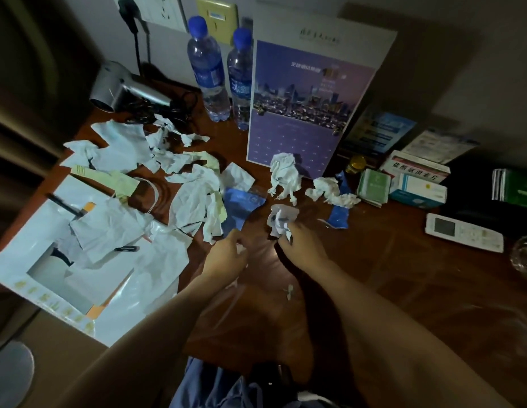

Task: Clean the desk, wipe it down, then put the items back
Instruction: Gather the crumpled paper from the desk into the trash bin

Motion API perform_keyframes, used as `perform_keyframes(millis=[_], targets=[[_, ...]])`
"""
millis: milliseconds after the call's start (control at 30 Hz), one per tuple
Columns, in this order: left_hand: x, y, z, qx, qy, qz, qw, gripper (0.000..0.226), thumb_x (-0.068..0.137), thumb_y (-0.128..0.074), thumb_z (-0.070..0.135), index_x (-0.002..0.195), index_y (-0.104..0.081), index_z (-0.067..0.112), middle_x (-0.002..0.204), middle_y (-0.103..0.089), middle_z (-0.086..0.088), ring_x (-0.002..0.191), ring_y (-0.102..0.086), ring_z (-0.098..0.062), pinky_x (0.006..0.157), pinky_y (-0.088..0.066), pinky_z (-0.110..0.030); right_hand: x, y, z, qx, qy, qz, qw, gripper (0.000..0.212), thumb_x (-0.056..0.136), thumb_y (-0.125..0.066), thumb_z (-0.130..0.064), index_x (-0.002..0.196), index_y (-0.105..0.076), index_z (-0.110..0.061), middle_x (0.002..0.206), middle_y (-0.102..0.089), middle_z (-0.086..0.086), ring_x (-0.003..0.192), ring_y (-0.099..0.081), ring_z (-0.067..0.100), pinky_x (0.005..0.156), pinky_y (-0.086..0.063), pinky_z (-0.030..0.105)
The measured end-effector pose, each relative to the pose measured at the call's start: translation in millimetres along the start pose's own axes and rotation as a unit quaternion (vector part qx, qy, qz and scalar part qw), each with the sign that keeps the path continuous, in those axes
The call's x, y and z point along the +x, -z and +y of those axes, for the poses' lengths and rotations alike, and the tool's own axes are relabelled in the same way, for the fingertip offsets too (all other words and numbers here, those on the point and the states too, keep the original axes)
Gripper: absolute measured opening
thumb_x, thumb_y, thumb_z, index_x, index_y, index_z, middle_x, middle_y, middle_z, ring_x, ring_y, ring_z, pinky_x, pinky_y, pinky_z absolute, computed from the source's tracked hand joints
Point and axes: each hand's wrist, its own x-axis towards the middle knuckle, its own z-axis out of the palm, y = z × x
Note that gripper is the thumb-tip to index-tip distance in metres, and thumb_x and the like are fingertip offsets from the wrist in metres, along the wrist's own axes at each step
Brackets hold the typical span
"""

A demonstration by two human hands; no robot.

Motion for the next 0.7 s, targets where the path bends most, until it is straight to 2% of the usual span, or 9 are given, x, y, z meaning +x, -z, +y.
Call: perform_keyframes(millis=[100,200,233,333,400,467,533,633,700], targets=[[-4.3,6.0,4.1,-0.014,0.0,0.015,1.0,0.025,0.09,-0.05,0.022,0.114,-0.048,0.016,0.108,-0.064,-0.007,0.092,-0.063,-0.027,0.08,-0.05,-0.035,-12.0,4.2,-5.2,0.009,-0.009,0.026,1.0,0.042,0.093,-0.042,-0.043,0.107,-0.059,-0.008,0.107,-0.063,0.014,0.099,-0.059,0.033,0.078,-0.044,0.034],[-9.7,8.8,8.9,0.006,-0.022,0.022,0.999,0.044,0.091,-0.05,0.022,0.133,-0.04,0.017,0.128,-0.057,-0.01,0.109,-0.058,-0.029,0.09,-0.044,-0.037,-26.9,12.8,-10.1,0.01,-0.015,-0.01,1.0,0.036,0.096,-0.045,-0.036,0.114,-0.056,-0.007,0.111,-0.06,0.013,0.104,-0.056,0.031,0.08,-0.039,0.032],[-12.3,9.5,10.4,0.01,-0.029,0.023,0.999,0.045,0.091,-0.049,0.02,0.135,-0.039,0.018,0.128,-0.057,-0.011,0.109,-0.059,-0.03,0.09,-0.046,-0.037,-32.6,15.7,-10.9,0.01,-0.017,-0.009,1.0,0.037,0.096,-0.045,-0.041,0.111,-0.057,-0.01,0.107,-0.06,0.011,0.1,-0.056,0.028,0.079,-0.039,0.032],[-22.5,10.2,15.0,0.009,-0.046,0.019,0.999,0.045,0.09,-0.048,0.019,0.134,-0.04,0.021,0.116,-0.063,-0.009,0.098,-0.063,-0.029,0.087,-0.052,-0.043,-45.8,17.3,-9.7,-0.005,-0.027,0.036,0.999,0.046,0.09,-0.038,-0.064,0.072,-0.052,-0.024,0.081,-0.063,0.005,0.074,-0.057,0.02,0.067,-0.039,0.031],[-30.2,9.7,17.1,0.023,-0.058,0.019,0.998,0.047,0.091,-0.047,0.02,0.137,-0.038,0.021,0.111,-0.065,-0.009,0.094,-0.064,-0.028,0.086,-0.053,-0.043,-54.6,16.4,-8.6,0.004,-0.068,0.043,0.997,0.055,0.087,-0.031,-0.07,0.072,-0.054,-0.022,0.084,-0.065,0.003,0.078,-0.06,0.021,0.071,-0.047,0.033],[-39.1,9.7,17.6,0.034,-0.065,0.021,0.997,0.051,0.091,-0.047,0.019,0.141,-0.035,0.021,0.11,-0.065,-0.01,0.095,-0.064,-0.027,0.087,-0.052,-0.041,-65.1,16.8,-9.5,0.085,-0.107,0.064,0.989,0.035,0.09,-0.046,-0.053,0.084,-0.057,-0.02,0.091,-0.065,0.003,0.085,-0.062,0.021,0.076,-0.049,0.03],[-49.5,10.8,16.5,0.037,-0.08,0.022,0.996,0.05,0.092,-0.047,0.018,0.14,-0.036,0.02,0.106,-0.064,-0.009,0.093,-0.063,-0.026,0.084,-0.051,-0.037,-81.0,21.5,-14.7,0.193,-0.121,0.098,0.969,0.02,0.089,-0.061,-0.027,0.099,-0.06,-0.01,0.099,-0.064,0.002,0.085,-0.06,0.014,0.073,-0.046,0.017],[-71.3,13.8,11.9,0.03,-0.107,0.027,0.993,0.047,0.089,-0.048,0.015,0.136,-0.041,0.019,0.091,-0.06,-0.003,0.082,-0.059,-0.019,0.075,-0.046,-0.029,-109.0,22.3,-19.7,0.256,-0.103,0.122,0.953,0.024,0.086,-0.061,-0.005,0.11,-0.06,-0.001,0.103,-0.057,-0.007,0.091,-0.057,0.011,0.068,-0.036,-0.002],[-87.5,14.2,3.2,0.019,-0.113,0.029,0.993,0.047,0.089,-0.047,0.014,0.135,-0.042,0.022,0.093,-0.061,-0.002,0.081,-0.06,-0.017,0.075,-0.046,-0.027,-126.9,19.6,-22.3,0.254,-0.108,0.149,0.95,0.024,0.084,-0.062,-0.002,0.108,-0.063,0.003,0.108,-0.055,-0.005,0.098,-0.053,0.012,0.079,-0.038,0.007]])
